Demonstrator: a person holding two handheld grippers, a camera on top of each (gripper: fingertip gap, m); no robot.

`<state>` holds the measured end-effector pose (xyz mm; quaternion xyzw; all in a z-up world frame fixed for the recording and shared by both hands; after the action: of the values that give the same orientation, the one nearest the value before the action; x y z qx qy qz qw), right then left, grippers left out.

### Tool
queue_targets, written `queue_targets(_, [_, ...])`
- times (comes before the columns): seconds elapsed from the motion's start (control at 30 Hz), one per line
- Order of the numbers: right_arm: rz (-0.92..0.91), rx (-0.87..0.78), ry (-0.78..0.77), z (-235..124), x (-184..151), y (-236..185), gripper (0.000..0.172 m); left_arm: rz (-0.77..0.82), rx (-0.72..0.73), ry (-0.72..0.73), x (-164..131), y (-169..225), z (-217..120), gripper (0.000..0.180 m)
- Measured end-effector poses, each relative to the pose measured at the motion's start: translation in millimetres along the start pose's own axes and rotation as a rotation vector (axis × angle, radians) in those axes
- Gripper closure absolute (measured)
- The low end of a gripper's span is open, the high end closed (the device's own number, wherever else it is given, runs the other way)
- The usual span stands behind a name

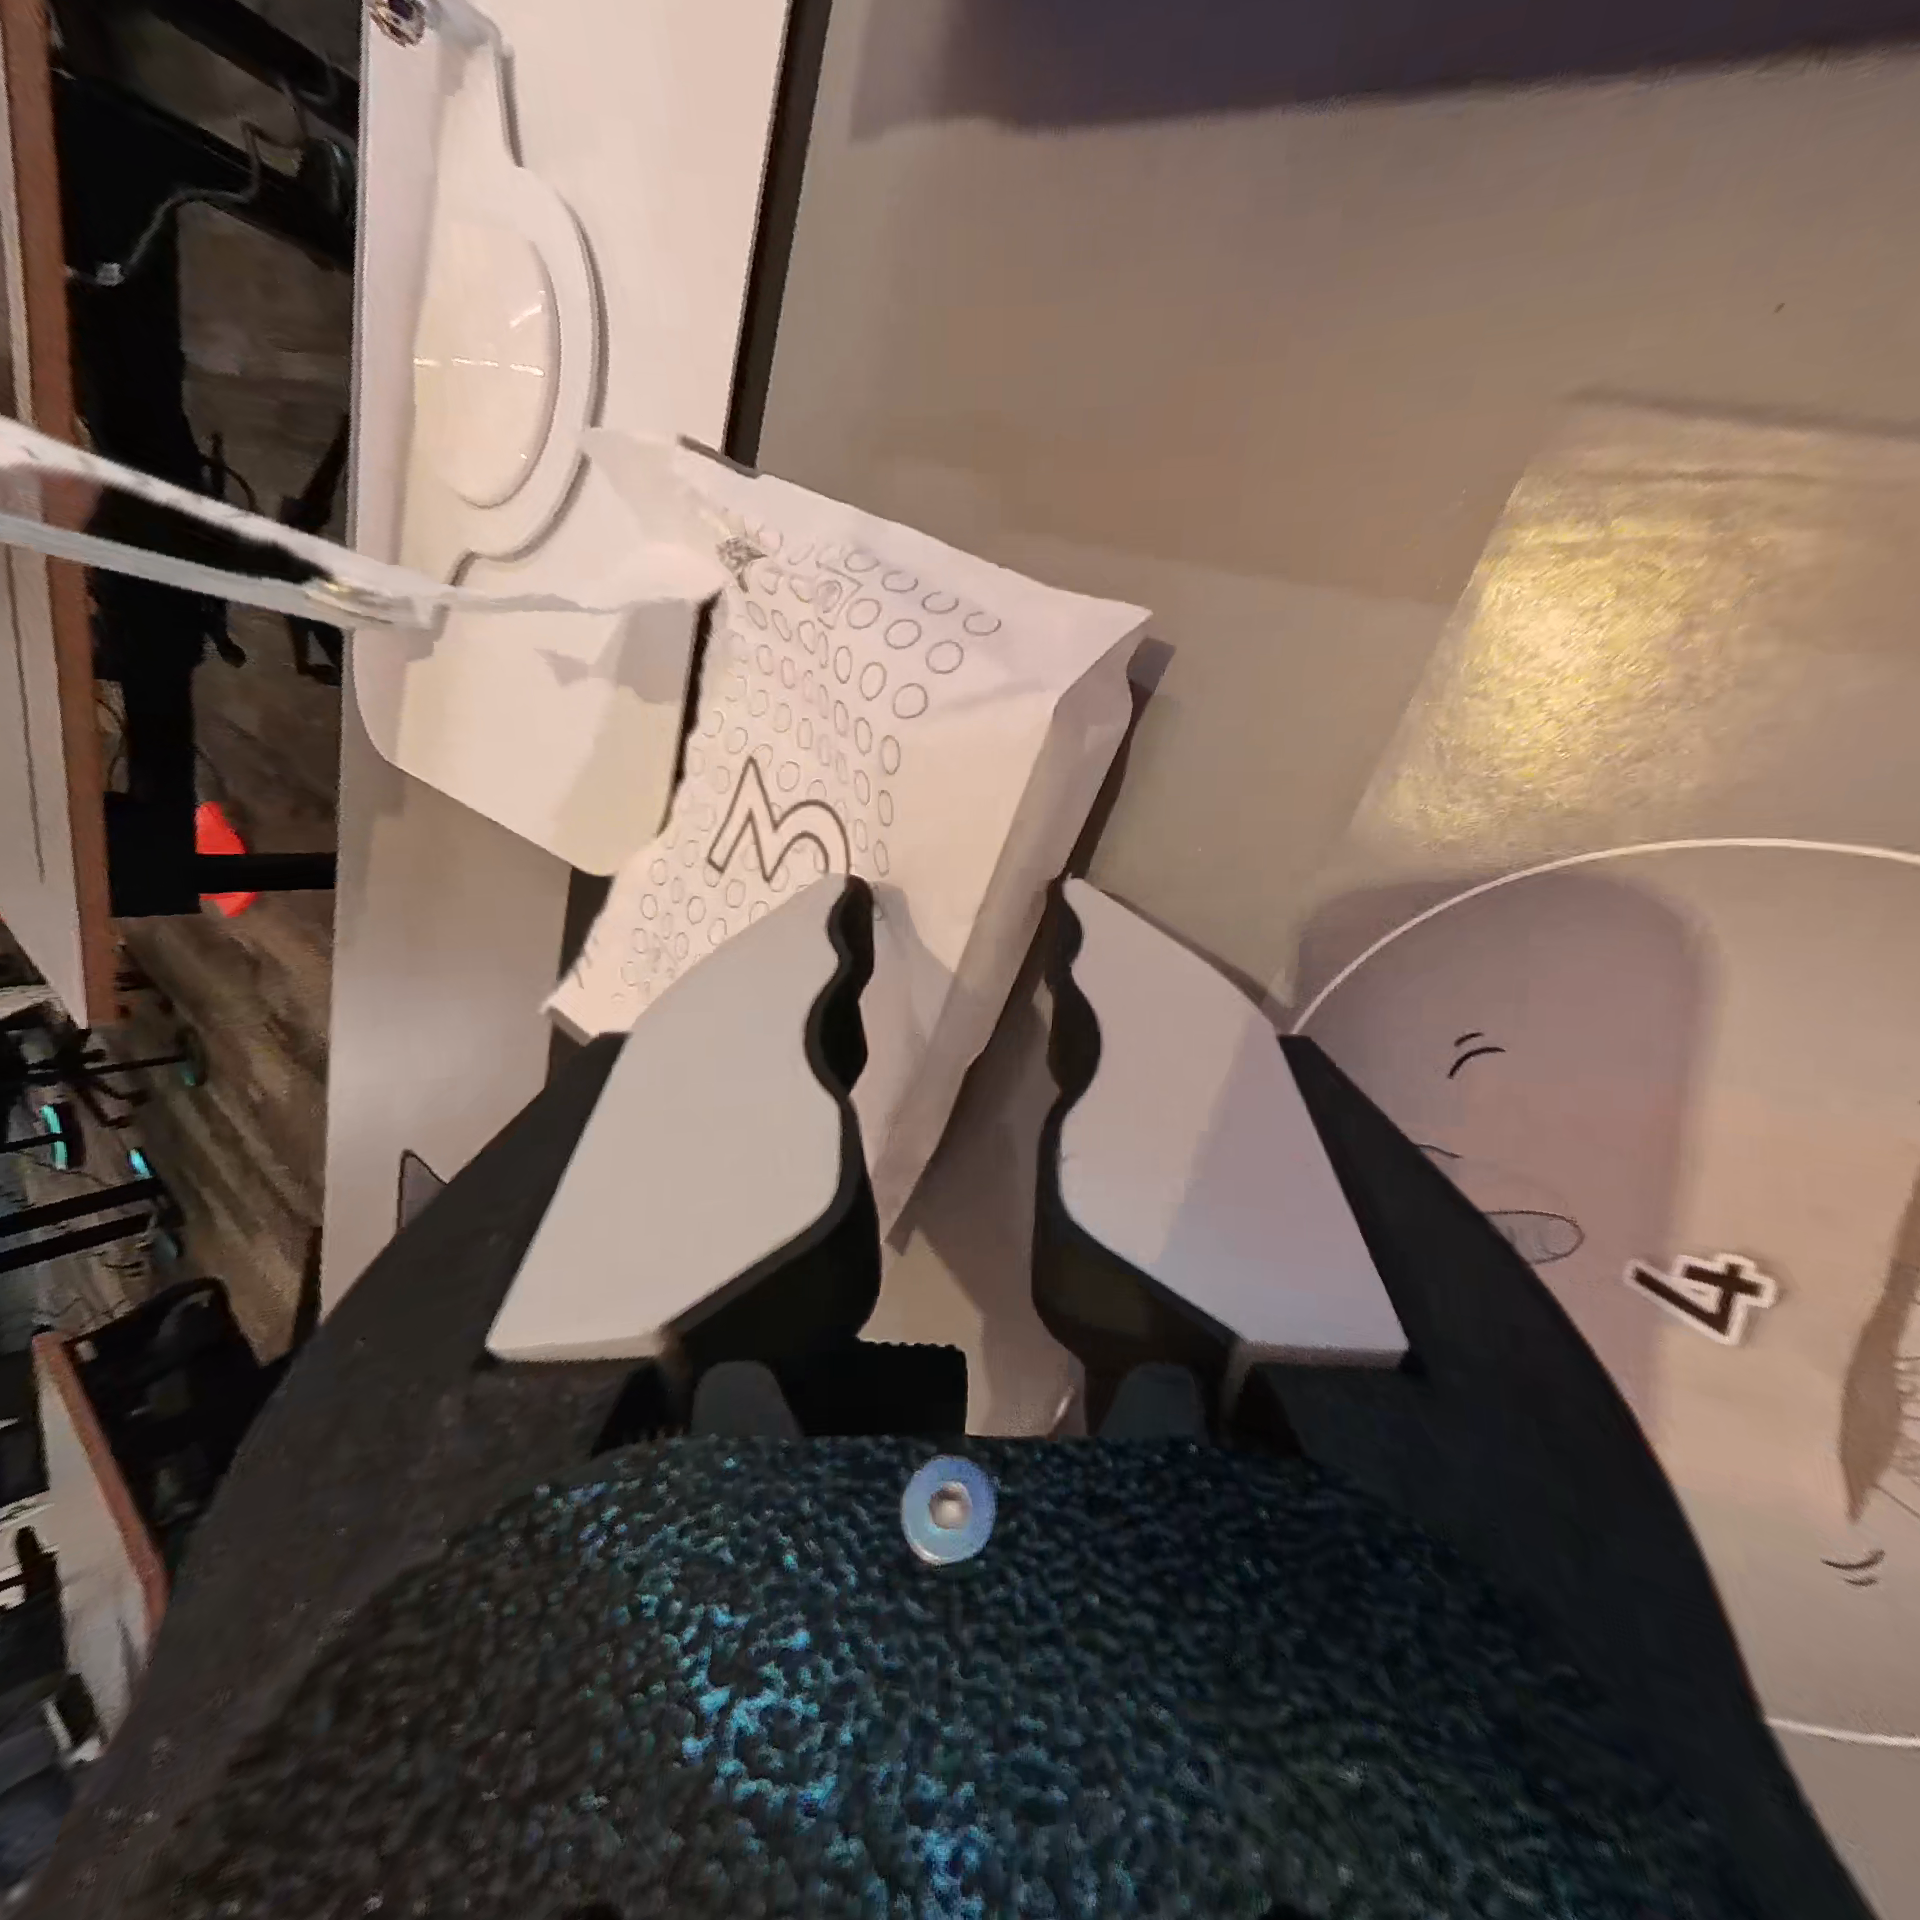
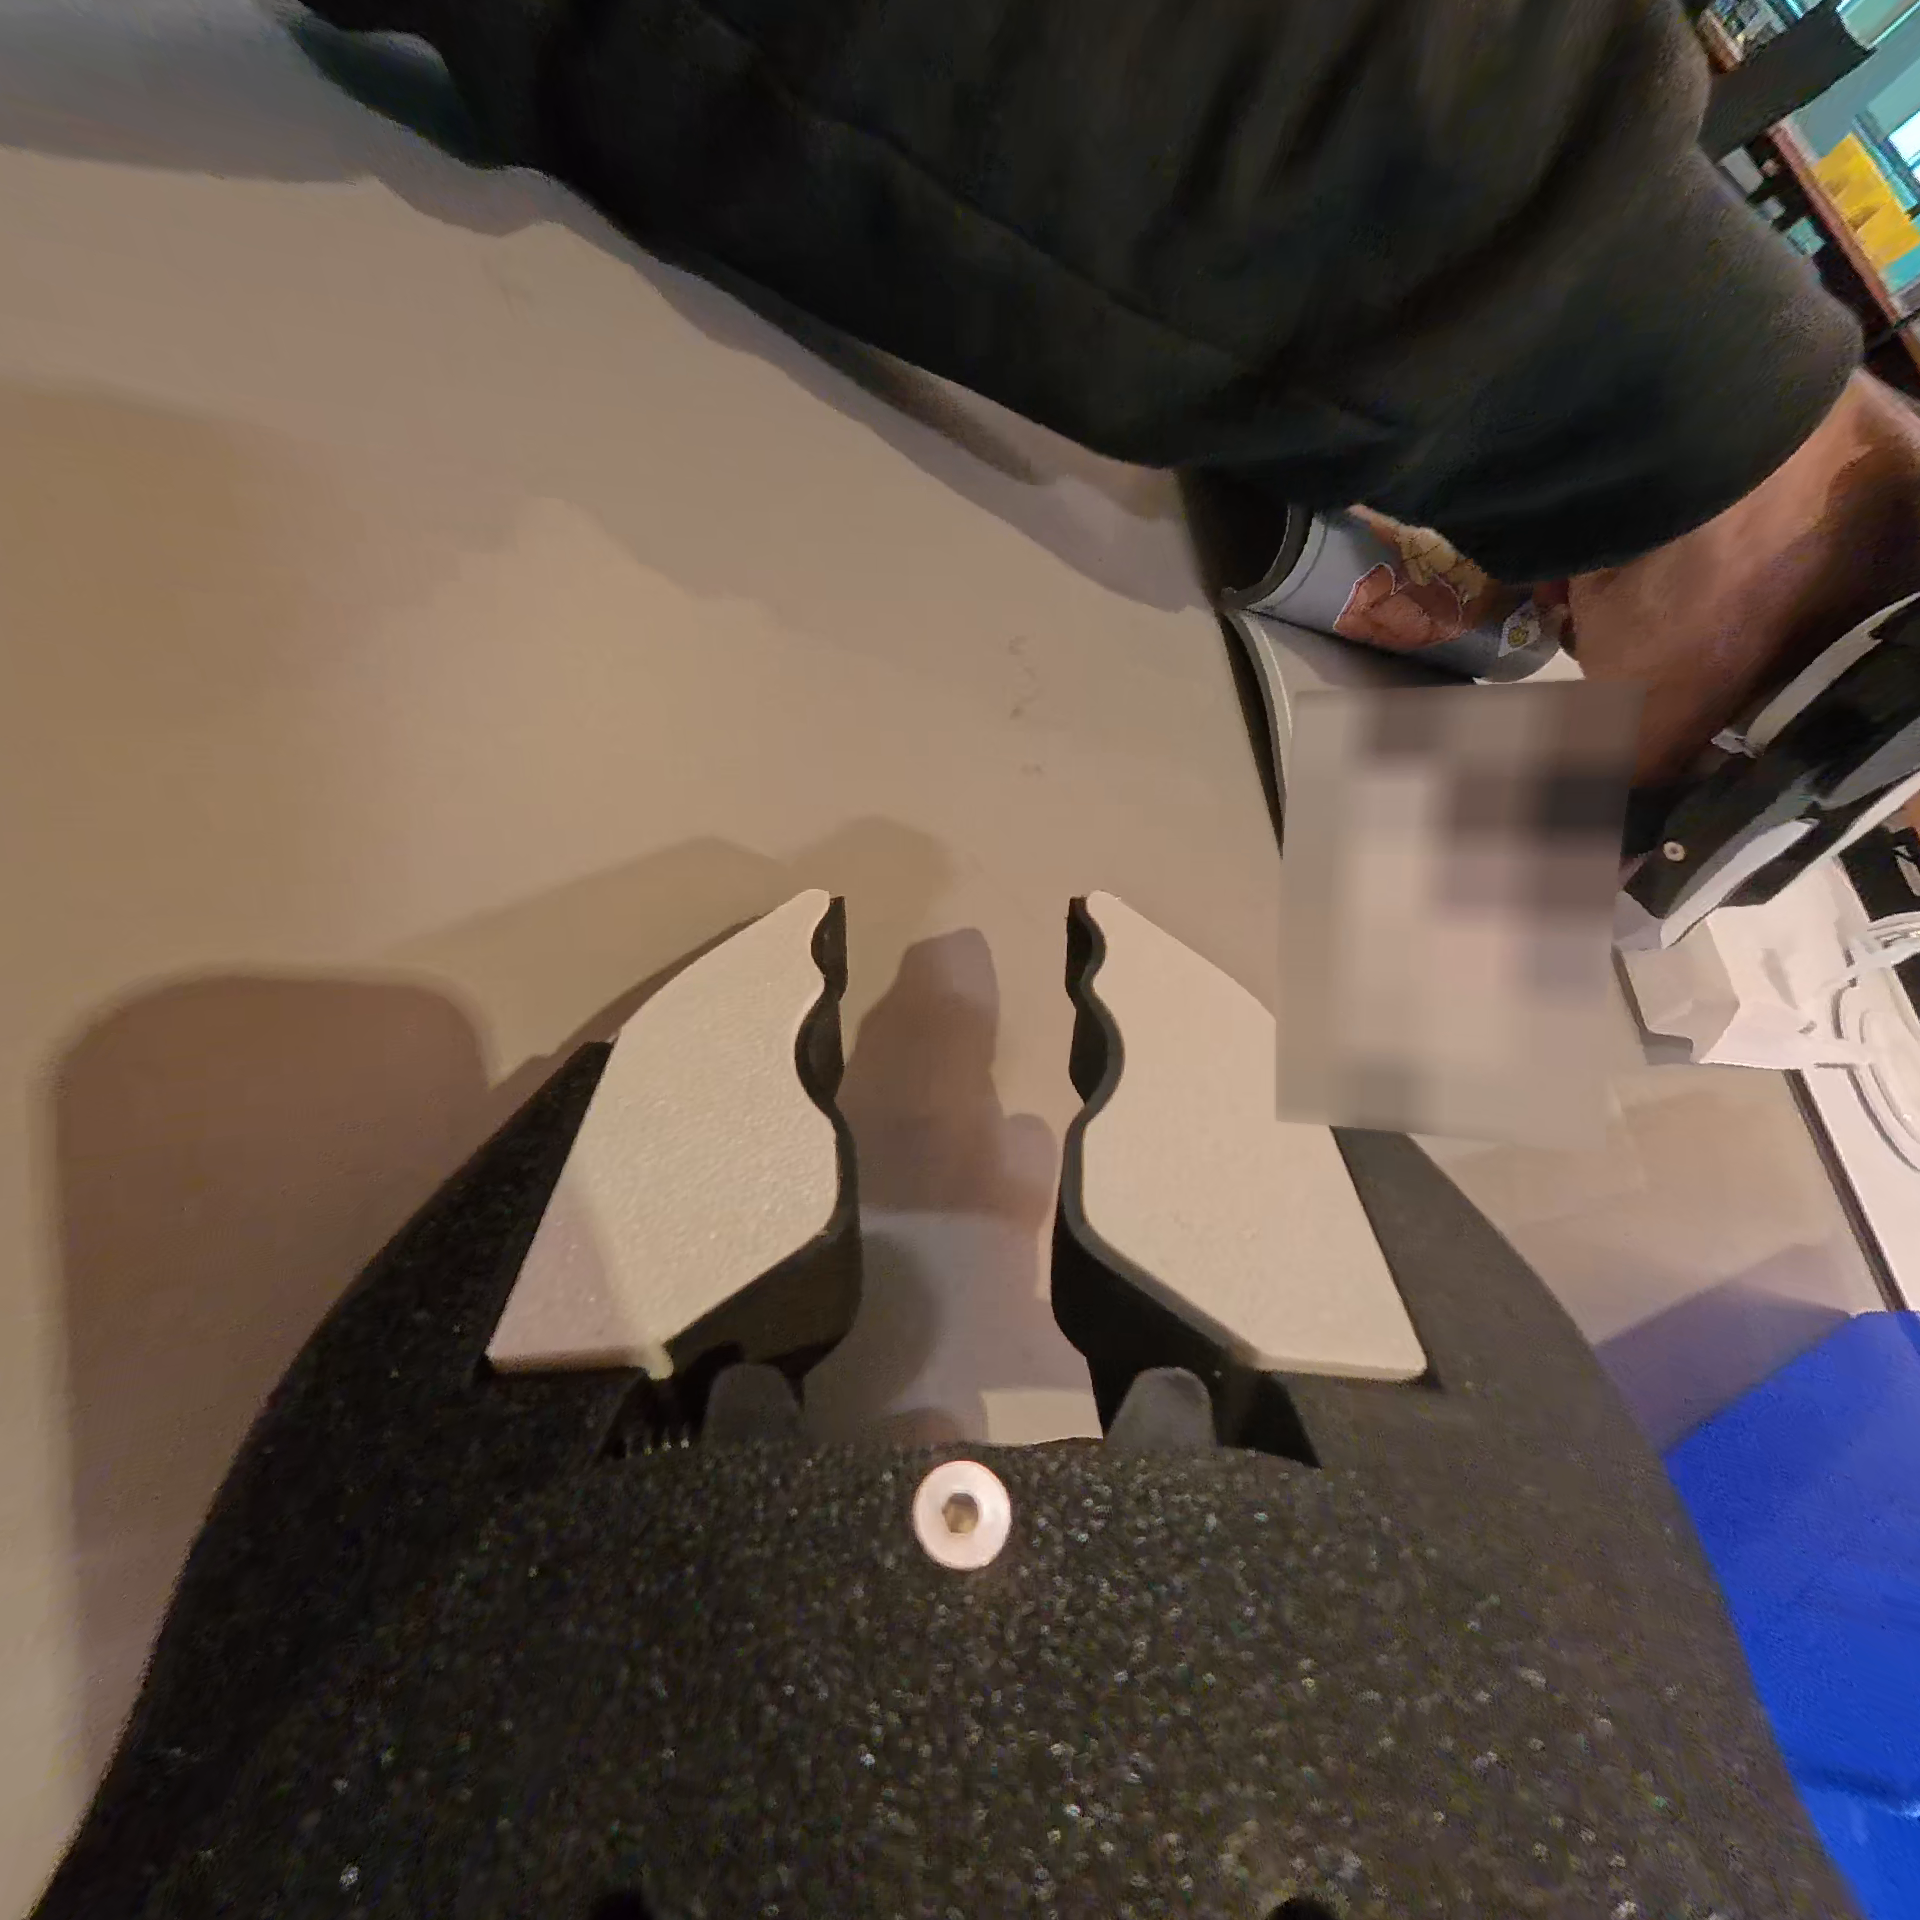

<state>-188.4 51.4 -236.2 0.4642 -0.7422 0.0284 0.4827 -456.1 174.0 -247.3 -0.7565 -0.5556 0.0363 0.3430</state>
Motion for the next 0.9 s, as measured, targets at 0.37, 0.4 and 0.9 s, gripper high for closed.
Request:
queue_targets(0.37, [-0.002,-0.005,0.000,-1.4,0.4,0.2,0.131,0.472,0.404,0.524,64.5,18.6,-85.5,0.171])
queue_targets(0.4, [-0.003,-0.006,0.000,-1.0,0.2,0.2,0.131,0.538,0.446,0.668,76.6,33.7,-109.4,0.171])
queue_targets(0.9, [-0.010,-0.022,-0.005,1.6,0.7,-1.5,0.132,0.951,0.991,1.186,116.8,154.0,-262.2,0.169])
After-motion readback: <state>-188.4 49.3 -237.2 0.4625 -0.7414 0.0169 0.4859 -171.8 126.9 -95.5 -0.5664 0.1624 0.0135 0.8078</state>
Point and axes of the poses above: each gripper's, where its closed fingertips meet, z out along the fingers, x out of its top, y = z × x across the jaws, the point moved 1 cm from there along -z, back along the fingers, and after that the axes turned 3 degrees about z, right-handed, at the moved point
